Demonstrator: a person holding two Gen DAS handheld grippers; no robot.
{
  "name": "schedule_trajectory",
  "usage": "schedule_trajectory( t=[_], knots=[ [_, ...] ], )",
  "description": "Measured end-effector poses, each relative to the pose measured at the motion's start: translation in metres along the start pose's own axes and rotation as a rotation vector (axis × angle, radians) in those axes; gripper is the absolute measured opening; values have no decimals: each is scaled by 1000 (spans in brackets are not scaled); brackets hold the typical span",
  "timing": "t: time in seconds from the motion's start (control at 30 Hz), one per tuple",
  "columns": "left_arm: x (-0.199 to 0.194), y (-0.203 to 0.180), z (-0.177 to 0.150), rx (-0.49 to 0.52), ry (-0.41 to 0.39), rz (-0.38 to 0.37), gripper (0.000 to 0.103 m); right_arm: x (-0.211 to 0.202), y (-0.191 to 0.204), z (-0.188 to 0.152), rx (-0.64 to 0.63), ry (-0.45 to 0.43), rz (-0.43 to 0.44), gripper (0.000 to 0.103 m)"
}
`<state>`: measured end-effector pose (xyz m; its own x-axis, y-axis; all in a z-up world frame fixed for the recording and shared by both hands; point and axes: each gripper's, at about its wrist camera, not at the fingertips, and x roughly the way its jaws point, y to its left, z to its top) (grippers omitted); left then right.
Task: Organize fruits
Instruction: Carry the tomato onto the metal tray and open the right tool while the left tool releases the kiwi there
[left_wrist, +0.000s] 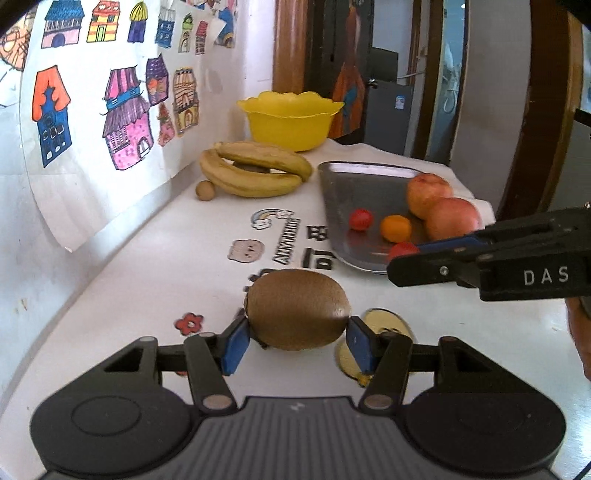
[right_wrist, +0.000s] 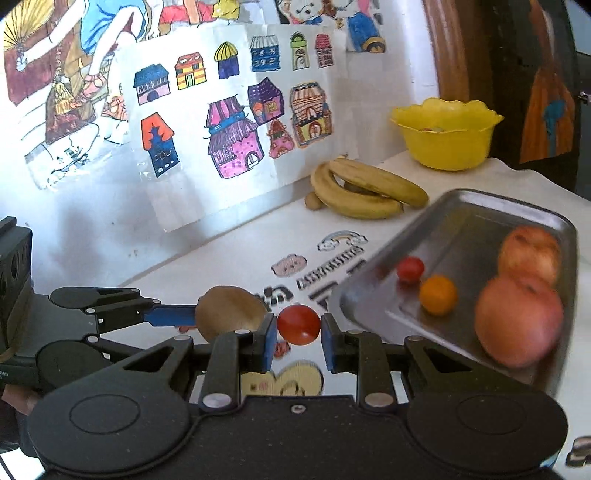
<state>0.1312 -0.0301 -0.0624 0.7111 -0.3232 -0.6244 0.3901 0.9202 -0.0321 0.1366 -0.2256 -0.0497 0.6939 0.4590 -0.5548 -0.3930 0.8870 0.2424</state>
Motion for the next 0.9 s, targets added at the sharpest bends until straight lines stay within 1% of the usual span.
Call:
schedule_trajectory(
  t=[0.2, 0.43, 0.63, 0.9],
  knots=[
    [-8, -19, -5, 10, -24, -16, 61, -26, -7, -16, 12, -27, -28, 27],
    [-7, -34, -9, 25, -29, -7, 61, -41, -17, -28, 47, -32, -51, 27],
    [-1, -38, -7, 25, -30, -5, 62, -45, -21, -33, 57, -29, -61, 27],
    [11, -42, -4, 33, -23, 2, 64, -36, -25, -34, 80, -28, -73, 27]
  ],
)
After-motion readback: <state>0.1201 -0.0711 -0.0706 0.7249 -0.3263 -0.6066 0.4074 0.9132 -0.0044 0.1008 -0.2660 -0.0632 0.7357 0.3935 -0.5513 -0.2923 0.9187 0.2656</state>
